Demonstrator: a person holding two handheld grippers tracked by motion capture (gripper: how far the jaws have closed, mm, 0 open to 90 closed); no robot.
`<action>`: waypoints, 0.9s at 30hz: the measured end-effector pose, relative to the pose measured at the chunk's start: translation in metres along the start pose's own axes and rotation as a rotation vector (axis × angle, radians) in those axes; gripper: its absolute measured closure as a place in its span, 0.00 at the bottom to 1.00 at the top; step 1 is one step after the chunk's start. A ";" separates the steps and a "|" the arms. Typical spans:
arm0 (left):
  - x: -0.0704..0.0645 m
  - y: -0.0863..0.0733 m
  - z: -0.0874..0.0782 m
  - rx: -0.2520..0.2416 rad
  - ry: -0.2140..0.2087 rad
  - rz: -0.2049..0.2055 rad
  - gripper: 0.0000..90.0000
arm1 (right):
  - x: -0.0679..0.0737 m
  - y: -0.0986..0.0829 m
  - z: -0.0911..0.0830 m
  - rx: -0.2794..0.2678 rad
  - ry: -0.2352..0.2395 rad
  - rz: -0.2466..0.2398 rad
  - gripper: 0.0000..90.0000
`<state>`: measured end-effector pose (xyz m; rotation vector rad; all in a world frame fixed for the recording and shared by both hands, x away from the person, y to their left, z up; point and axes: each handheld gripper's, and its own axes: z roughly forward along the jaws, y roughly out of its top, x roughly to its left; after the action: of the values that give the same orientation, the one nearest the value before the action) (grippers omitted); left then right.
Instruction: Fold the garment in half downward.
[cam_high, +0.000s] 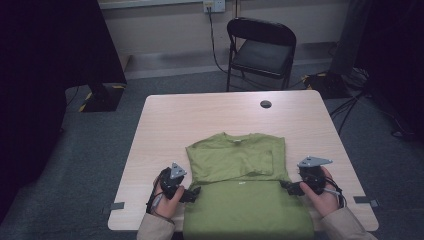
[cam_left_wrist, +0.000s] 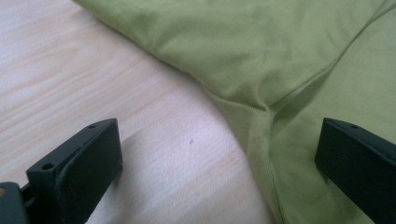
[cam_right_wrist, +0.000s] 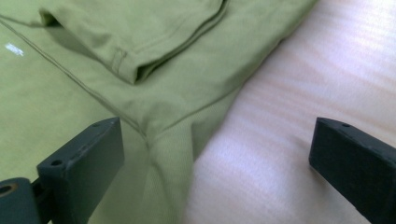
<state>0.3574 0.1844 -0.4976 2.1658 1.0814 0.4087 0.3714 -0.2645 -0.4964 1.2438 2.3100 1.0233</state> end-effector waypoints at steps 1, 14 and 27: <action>0.002 0.001 -0.002 0.000 0.012 0.003 0.02 | -0.001 0.002 -0.001 -0.004 0.000 -0.008 0.01; 0.044 0.043 0.013 -0.108 0.038 -0.045 0.03 | -0.027 0.050 0.018 -0.092 -0.040 -0.039 0.02; 0.064 0.064 0.049 -0.081 0.083 -0.044 0.05 | -0.050 0.073 0.057 -0.104 -0.079 -0.010 0.07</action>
<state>0.4600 0.1863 -0.4905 2.0661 1.1365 0.5175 0.4752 -0.2541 -0.4858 1.2093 2.1726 1.0572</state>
